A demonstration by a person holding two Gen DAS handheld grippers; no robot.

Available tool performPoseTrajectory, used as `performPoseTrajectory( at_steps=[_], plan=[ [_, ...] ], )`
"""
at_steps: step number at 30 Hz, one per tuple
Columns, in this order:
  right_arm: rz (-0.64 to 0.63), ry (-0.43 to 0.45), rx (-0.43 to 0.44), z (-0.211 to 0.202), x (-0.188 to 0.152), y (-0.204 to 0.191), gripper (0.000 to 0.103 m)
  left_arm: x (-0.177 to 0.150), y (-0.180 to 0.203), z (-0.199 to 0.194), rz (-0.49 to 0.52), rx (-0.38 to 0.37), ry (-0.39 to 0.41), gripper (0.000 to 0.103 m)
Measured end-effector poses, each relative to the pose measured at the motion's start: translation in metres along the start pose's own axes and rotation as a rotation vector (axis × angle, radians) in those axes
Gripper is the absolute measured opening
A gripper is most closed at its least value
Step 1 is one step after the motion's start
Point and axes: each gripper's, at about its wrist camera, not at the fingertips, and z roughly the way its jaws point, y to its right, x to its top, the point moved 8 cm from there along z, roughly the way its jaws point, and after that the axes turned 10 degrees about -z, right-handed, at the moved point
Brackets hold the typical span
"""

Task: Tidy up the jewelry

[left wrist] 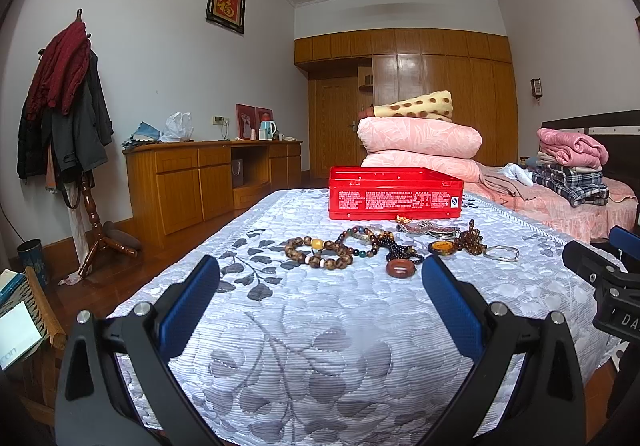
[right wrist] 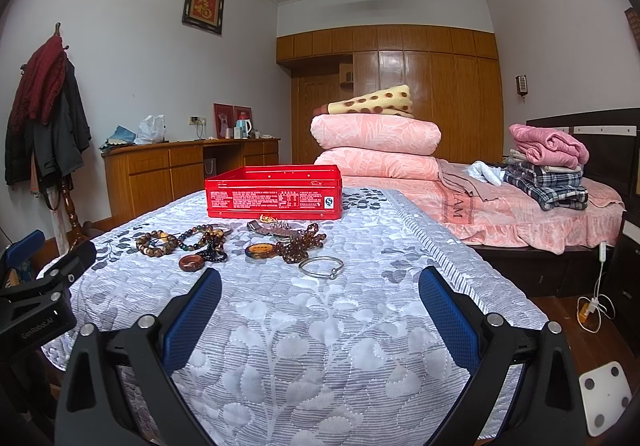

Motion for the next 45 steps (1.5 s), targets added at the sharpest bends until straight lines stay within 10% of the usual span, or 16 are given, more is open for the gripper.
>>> performPoseTrajectory(
  at_steps=[11, 26, 36, 45],
  plan=[
    [-0.003, -0.041, 0.022, 0.010, -0.003, 0.001, 0.097, 0.000, -0.008, 0.010, -0.008, 0.013, -0.038, 0.098],
    [0.082, -0.238, 0.145, 0.070, -0.002, 0.013, 0.096, 0.002, 0.020, 0.065, -0.019, -0.066, -0.278, 0.098],
    [0.059, -0.394, 0.210, 0.113, -0.005, 0.010, 0.068, -0.011, 0.055, 0.098, -0.013, -0.133, -0.419, 0.075],
    [0.027, -0.490, 0.218, 0.142, -0.020, 0.005, 0.066, -0.030, 0.066, 0.130, 0.004, -0.149, -0.519, 0.073]
  ],
)
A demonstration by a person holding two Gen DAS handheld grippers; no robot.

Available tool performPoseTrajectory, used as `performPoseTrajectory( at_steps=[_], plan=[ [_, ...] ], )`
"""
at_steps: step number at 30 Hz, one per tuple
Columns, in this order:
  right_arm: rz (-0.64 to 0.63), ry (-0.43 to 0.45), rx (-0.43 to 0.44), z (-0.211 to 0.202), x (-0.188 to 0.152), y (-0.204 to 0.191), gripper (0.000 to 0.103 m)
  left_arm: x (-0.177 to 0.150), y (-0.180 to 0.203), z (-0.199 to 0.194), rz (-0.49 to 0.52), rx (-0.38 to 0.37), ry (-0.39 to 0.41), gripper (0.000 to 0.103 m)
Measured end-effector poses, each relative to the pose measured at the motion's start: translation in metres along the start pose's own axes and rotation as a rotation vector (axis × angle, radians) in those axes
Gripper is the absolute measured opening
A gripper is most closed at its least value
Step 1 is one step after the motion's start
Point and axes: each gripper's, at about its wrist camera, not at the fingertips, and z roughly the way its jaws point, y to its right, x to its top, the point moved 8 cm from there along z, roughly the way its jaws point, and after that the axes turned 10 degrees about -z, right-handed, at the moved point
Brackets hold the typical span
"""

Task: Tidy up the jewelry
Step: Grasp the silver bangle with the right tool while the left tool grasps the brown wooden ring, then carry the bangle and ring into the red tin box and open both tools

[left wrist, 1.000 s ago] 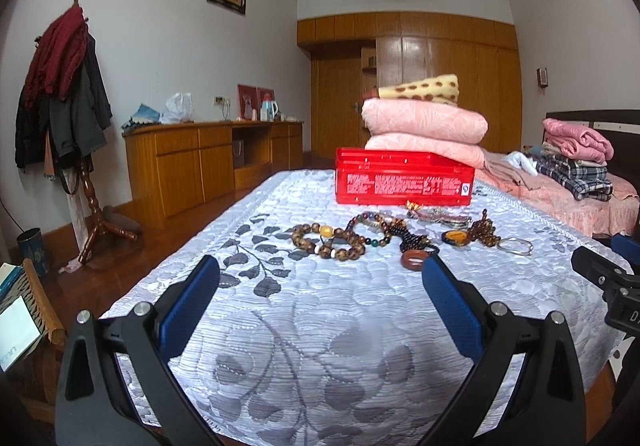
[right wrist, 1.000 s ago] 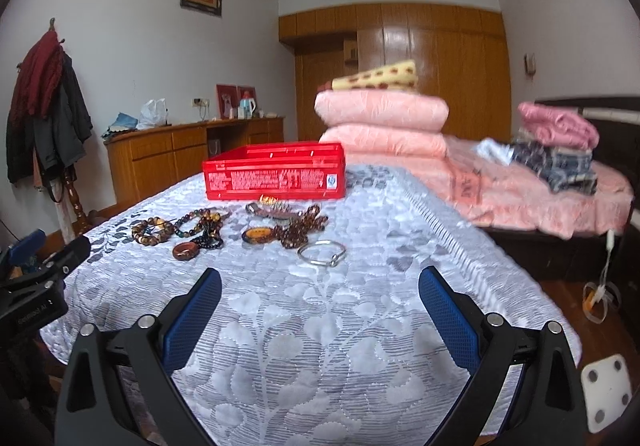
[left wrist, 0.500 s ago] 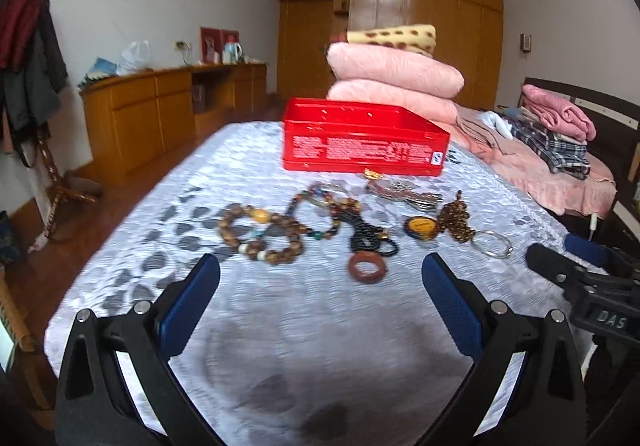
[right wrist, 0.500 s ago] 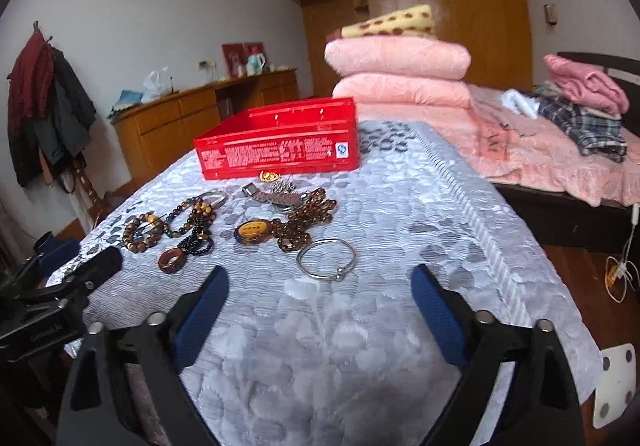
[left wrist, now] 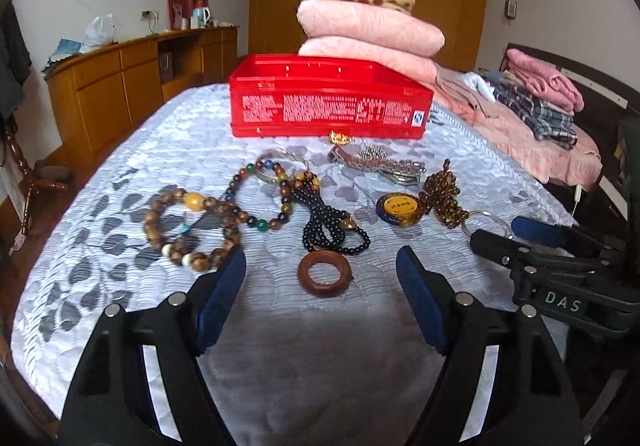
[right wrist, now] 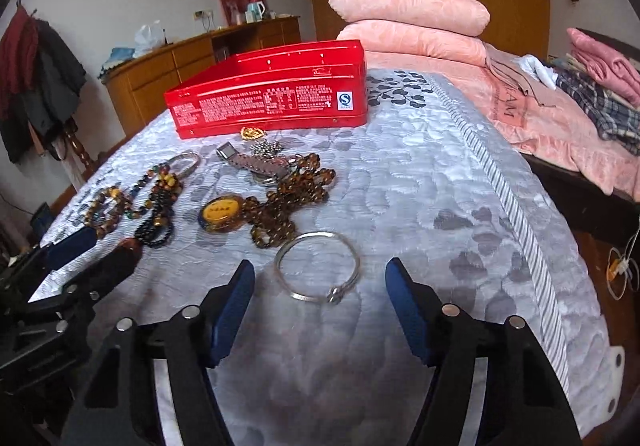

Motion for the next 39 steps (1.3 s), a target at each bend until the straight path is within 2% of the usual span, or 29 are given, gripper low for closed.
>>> performPoseTrajectory(
  at_steps=[2, 5, 7, 8, 10, 12, 18, 24, 30, 39],
  plan=[
    [-0.014, -0.018, -0.012, 0.004, 0.002, 0.003, 0.060, -0.003, 0.001, 0.009, -0.013, -0.016, -0.039, 0.065],
    [-0.044, -0.025, -0.029, 0.006, 0.003, 0.002, 0.055, -0.005, 0.004, 0.012, 0.008, -0.001, -0.037, 0.064],
    [-0.062, -0.017, -0.025, 0.005, 0.002, -0.001, 0.045, -0.005, 0.004, 0.013, 0.011, 0.006, -0.038, 0.053],
    [-0.063, -0.016, -0.022, 0.005, 0.003, -0.002, 0.045, -0.005, 0.004, 0.014, 0.007, 0.009, -0.036, 0.046],
    [-0.070, -0.016, -0.025, 0.005, 0.003, -0.003, 0.045, -0.003, 0.001, 0.015, -0.008, 0.010, -0.039, 0.040],
    [-0.069, -0.016, -0.023, 0.005, 0.003, -0.002, 0.045, -0.001, -0.001, 0.015, -0.019, 0.004, -0.040, 0.029],
    [-0.042, -0.009, -0.001, 0.000, 0.005, 0.001, 0.045, -0.001, -0.004, 0.008, -0.026, -0.009, -0.043, 0.029],
    [-0.044, 0.035, -0.001, -0.018, 0.018, 0.006, 0.045, 0.012, -0.003, -0.015, -0.025, -0.019, 0.017, 0.029],
    [-0.058, 0.097, -0.010, -0.027, 0.052, 0.013, 0.045, 0.055, 0.003, -0.020, -0.024, -0.060, 0.075, 0.029],
    [-0.071, 0.196, 0.037, -0.010, 0.148, 0.025, 0.045, 0.148, 0.008, 0.006, 0.005, -0.063, 0.168, 0.029]
  ],
)
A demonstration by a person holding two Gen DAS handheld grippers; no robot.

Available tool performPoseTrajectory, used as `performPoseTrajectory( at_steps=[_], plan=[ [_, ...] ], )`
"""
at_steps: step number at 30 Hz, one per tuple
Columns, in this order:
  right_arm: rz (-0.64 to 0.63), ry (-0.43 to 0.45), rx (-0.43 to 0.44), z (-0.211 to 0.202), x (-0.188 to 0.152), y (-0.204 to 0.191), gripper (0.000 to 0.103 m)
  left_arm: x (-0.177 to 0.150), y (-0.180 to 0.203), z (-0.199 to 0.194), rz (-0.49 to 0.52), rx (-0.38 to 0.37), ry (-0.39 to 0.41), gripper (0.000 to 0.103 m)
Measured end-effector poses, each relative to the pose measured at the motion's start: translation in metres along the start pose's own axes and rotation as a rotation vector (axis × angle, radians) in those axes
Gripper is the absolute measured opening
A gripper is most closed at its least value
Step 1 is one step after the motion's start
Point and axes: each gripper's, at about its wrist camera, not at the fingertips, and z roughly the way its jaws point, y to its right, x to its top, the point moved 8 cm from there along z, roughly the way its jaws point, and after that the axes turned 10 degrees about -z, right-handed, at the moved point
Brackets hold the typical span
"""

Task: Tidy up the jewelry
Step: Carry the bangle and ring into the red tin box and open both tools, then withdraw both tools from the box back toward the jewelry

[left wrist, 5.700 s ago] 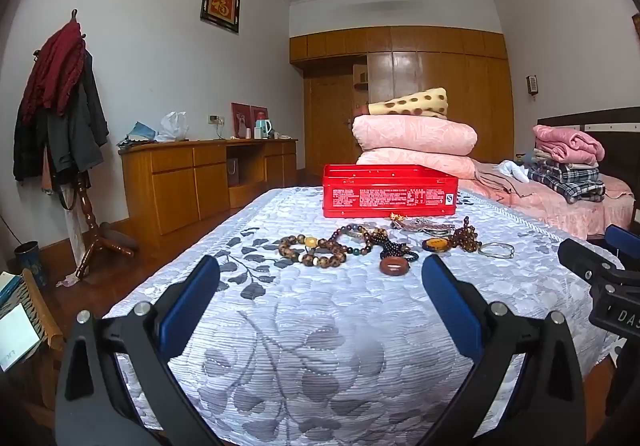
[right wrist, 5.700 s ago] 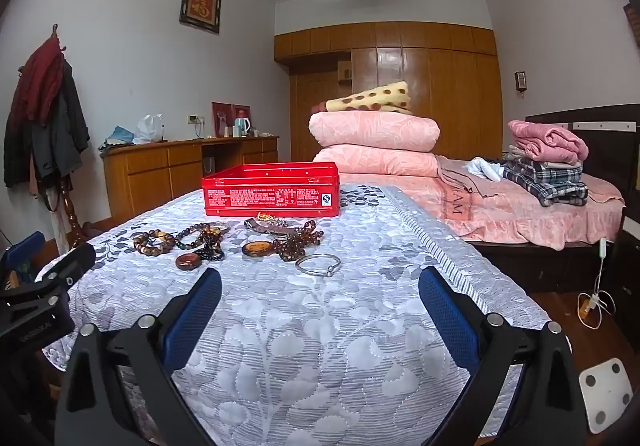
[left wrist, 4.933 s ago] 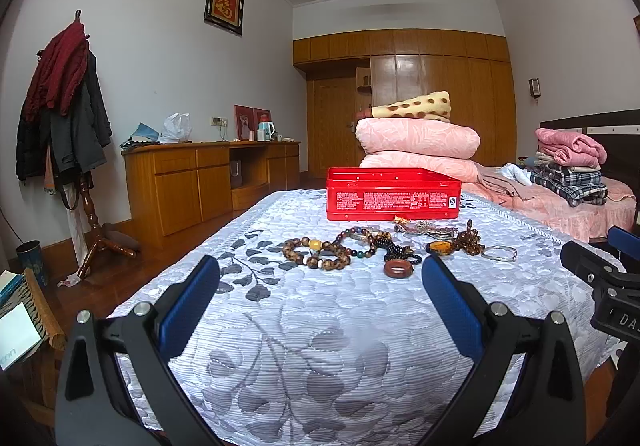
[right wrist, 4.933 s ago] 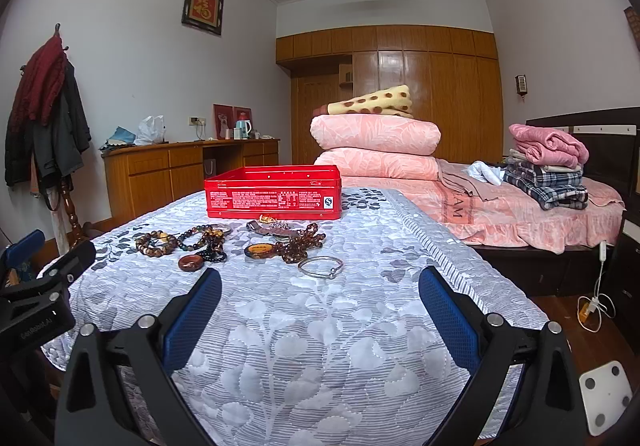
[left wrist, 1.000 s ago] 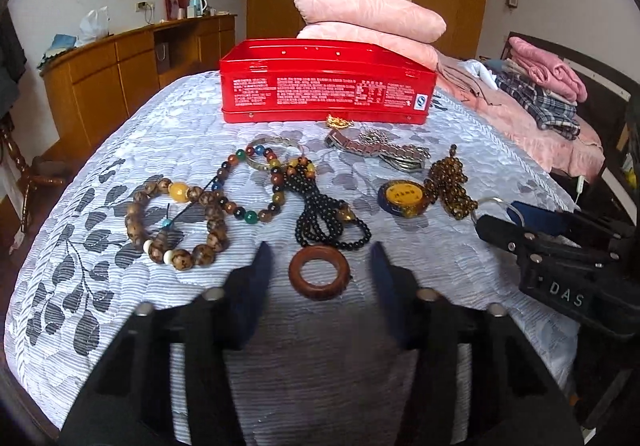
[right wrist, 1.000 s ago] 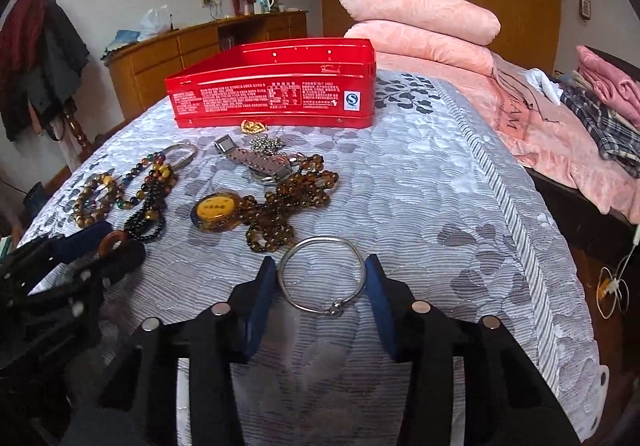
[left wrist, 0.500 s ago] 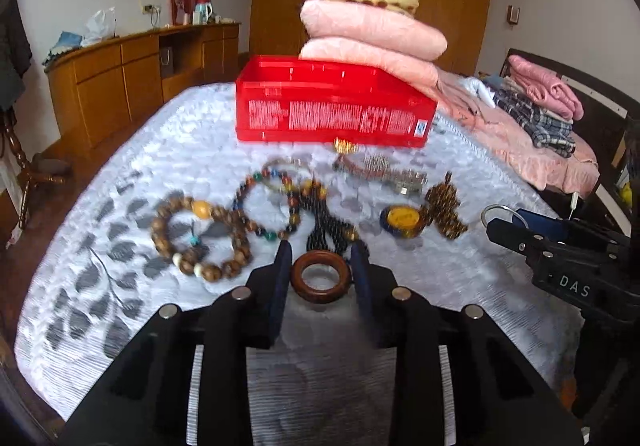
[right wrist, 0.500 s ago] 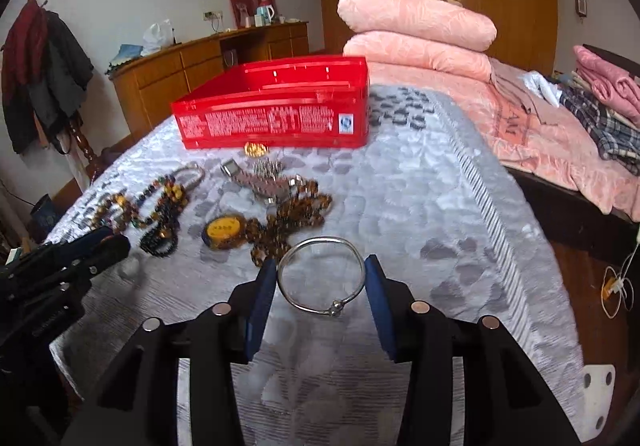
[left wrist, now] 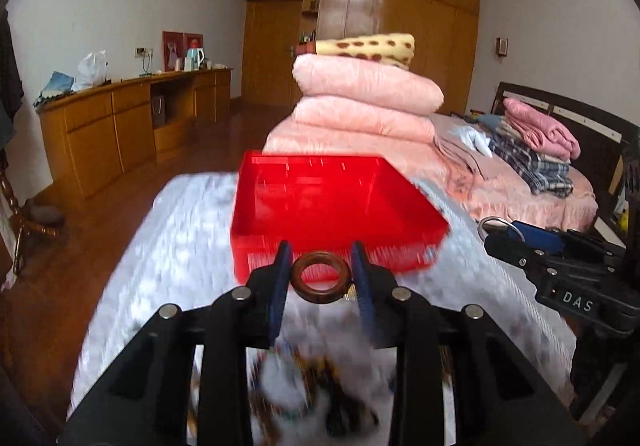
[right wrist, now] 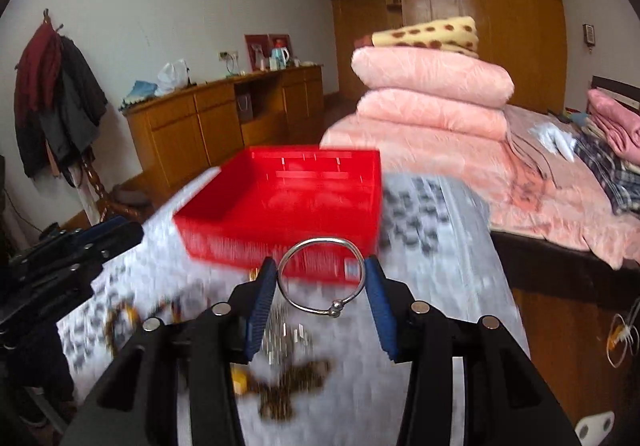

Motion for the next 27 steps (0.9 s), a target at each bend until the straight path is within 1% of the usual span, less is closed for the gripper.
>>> performPoseTrajectory(
  at_steps=[2, 4, 7, 11, 13, 14, 15, 18, 20, 24, 25, 27],
  plan=[
    [0.003, 0.001, 0.020, 0.017, 0.018, 0.001, 0.045, 0.021, 0.000, 0.021, 0.007, 0.010, 0.004, 0.029],
    [0.000, 0.004, 0.032, 0.033, 0.033, 0.001, 0.045, 0.034, -0.001, 0.043, -0.002, 0.004, -0.020, 0.029],
    [-0.008, -0.010, 0.032, 0.058, 0.045, 0.000, 0.045, 0.043, -0.002, 0.071, -0.006, 0.007, -0.051, 0.029],
    [0.006, -0.044, 0.058, 0.088, 0.046, -0.002, 0.045, 0.042, -0.003, 0.098, 0.015, 0.026, -0.078, 0.030],
    [0.011, -0.056, 0.057, 0.095, 0.045, -0.001, 0.046, 0.039, -0.004, 0.105, 0.025, 0.032, -0.084, 0.043],
    [0.014, -0.060, 0.056, 0.098, 0.044, -0.001, 0.047, 0.038, -0.005, 0.107, 0.024, 0.030, -0.086, 0.058],
    [0.019, -0.060, 0.056, 0.099, 0.042, -0.001, 0.048, 0.039, -0.008, 0.108, 0.021, 0.027, -0.086, 0.060],
    [0.034, -0.045, 0.068, 0.093, 0.041, 0.001, 0.048, 0.040, -0.011, 0.102, 0.018, 0.017, -0.082, 0.060],
    [0.041, -0.028, 0.063, 0.083, 0.043, 0.003, 0.048, 0.044, -0.014, 0.090, 0.021, 0.016, -0.065, 0.061],
    [0.058, 0.021, 0.059, 0.054, 0.040, 0.005, 0.055, 0.052, -0.024, 0.057, 0.034, 0.034, -0.008, 0.074],
    [0.060, 0.034, 0.056, 0.044, 0.037, 0.005, 0.055, 0.053, -0.030, 0.041, 0.039, 0.047, 0.018, 0.075],
    [0.065, 0.055, 0.050, 0.025, 0.027, 0.003, 0.055, 0.053, -0.038, 0.023, 0.034, 0.060, 0.039, 0.079]
  ],
)
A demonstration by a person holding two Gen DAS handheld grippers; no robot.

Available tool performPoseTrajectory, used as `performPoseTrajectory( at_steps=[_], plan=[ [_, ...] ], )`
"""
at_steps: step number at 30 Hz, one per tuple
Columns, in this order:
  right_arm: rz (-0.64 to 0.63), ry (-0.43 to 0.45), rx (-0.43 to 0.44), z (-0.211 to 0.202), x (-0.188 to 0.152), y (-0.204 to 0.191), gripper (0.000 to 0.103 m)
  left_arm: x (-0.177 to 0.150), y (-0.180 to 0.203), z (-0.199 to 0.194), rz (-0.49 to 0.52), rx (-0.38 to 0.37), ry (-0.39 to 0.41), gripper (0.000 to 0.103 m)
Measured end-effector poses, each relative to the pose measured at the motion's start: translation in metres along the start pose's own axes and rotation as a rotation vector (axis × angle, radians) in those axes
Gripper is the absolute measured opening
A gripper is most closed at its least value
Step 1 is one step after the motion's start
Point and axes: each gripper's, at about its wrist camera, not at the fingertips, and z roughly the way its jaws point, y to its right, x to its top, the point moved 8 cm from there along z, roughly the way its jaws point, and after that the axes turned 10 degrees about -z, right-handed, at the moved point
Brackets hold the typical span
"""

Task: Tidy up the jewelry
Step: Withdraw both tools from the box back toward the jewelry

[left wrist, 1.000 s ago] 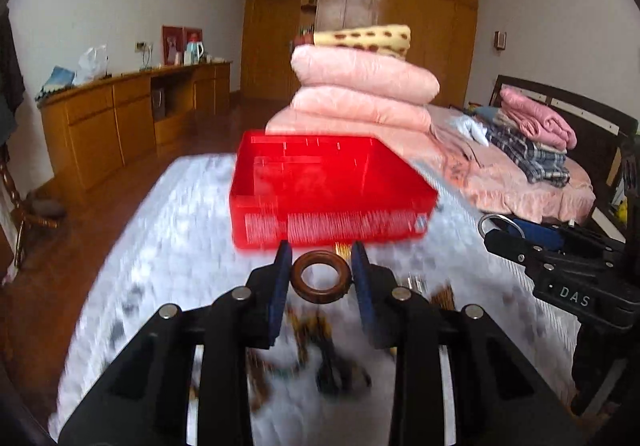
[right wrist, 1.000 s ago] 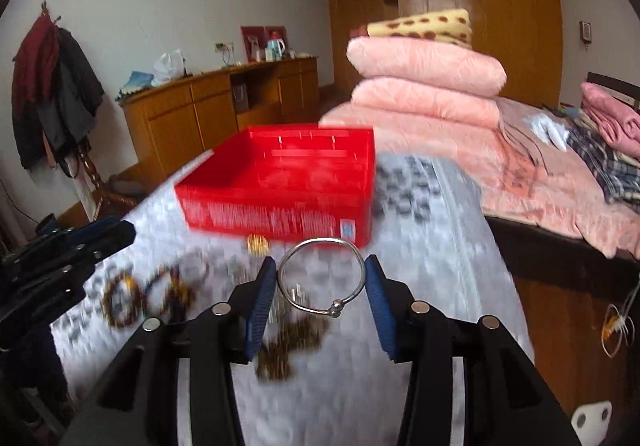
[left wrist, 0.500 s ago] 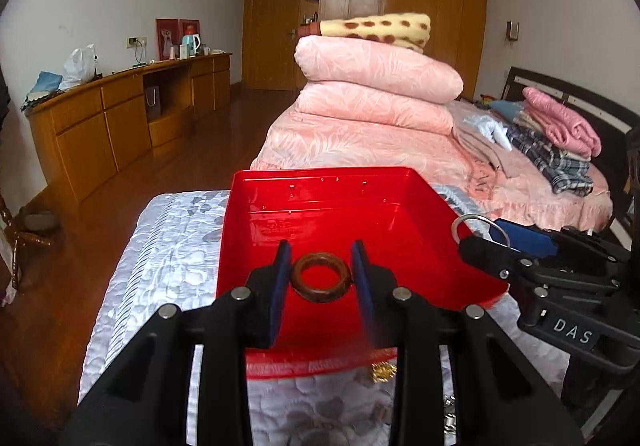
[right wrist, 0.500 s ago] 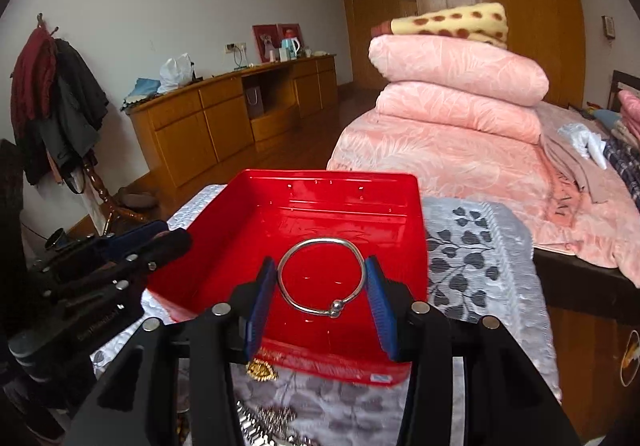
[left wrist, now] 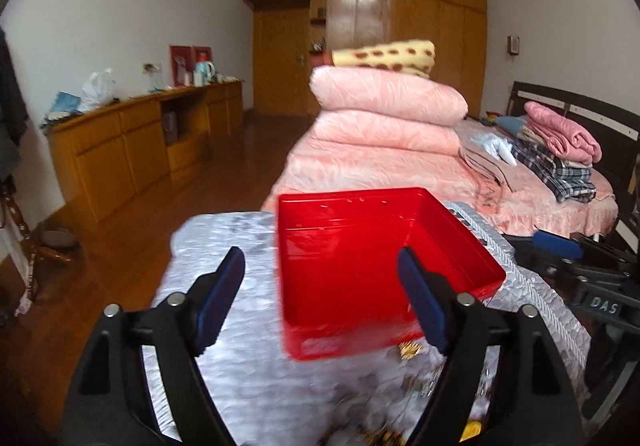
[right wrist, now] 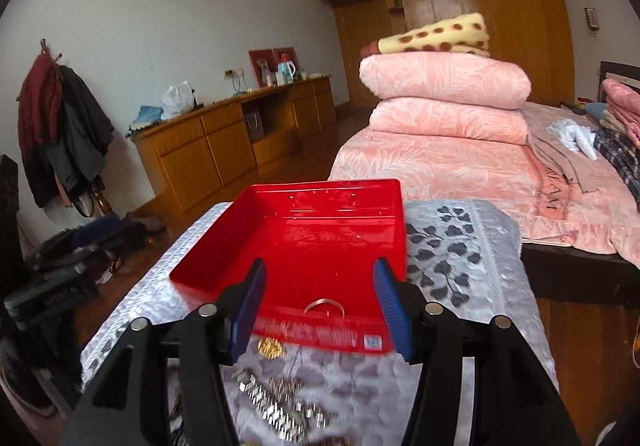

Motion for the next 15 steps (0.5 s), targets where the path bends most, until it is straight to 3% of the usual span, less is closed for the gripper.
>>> performPoseTrajectory(
  at_steps=[6, 15],
  plan=[
    [0.031, 0.007, -0.052, -0.036, -0.034, 0.002, 0.057, -0.026, -0.030, -0.048, -0.029, 0.071, 0.021, 0.084],
    [0.028, -0.080, -0.080, -0.049, -0.088, -0.008, 0.057, -0.106, -0.041, -0.067, -0.032, 0.135, -0.118, 0.085]
  ],
)
